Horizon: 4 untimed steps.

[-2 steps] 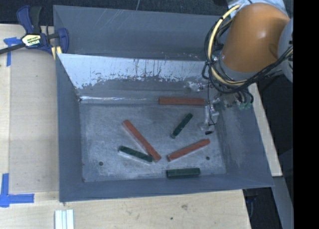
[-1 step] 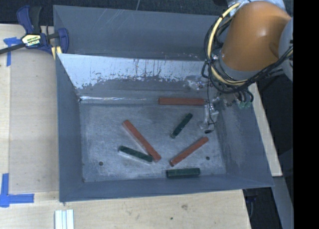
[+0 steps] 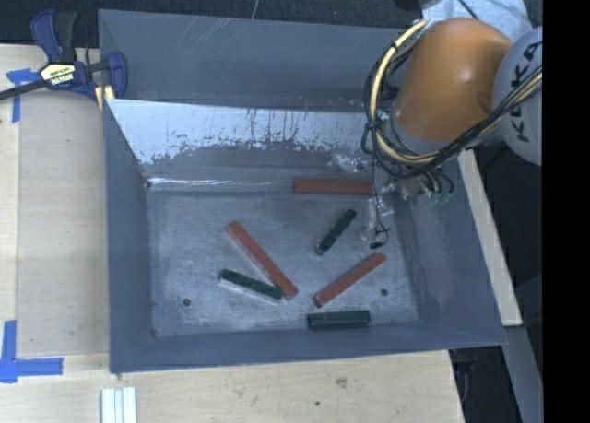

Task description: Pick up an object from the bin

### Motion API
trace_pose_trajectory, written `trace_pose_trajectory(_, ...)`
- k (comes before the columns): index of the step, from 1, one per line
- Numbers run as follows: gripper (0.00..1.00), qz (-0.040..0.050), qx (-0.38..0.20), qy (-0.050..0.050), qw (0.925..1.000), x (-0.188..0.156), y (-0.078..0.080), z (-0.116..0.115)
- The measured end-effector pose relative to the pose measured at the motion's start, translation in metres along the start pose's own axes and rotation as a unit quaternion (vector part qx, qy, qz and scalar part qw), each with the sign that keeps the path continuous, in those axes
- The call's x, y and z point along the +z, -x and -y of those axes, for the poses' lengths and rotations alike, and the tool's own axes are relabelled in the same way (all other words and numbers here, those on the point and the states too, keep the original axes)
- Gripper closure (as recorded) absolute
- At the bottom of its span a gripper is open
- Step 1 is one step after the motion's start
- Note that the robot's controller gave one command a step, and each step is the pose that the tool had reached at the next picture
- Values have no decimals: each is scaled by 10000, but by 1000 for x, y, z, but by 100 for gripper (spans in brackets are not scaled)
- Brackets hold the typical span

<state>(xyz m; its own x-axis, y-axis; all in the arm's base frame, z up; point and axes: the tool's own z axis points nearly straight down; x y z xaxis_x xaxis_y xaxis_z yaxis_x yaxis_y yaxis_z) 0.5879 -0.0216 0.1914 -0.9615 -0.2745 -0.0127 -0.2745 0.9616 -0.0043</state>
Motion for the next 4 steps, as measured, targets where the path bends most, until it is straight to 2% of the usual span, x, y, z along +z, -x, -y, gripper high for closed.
trace_pose_trajectory(1,0,-32,46,13,10000,70,-22,-17)
trace_pose_trajectory(2,0,-50,-198,20,9998,109,0,-8)
trace_pose_trajectory(3,100,-36,-1003,20,9950,120,-3,16)
trace_pose_trajectory(4,100,-36,-1003,20,9949,120,-3,16)
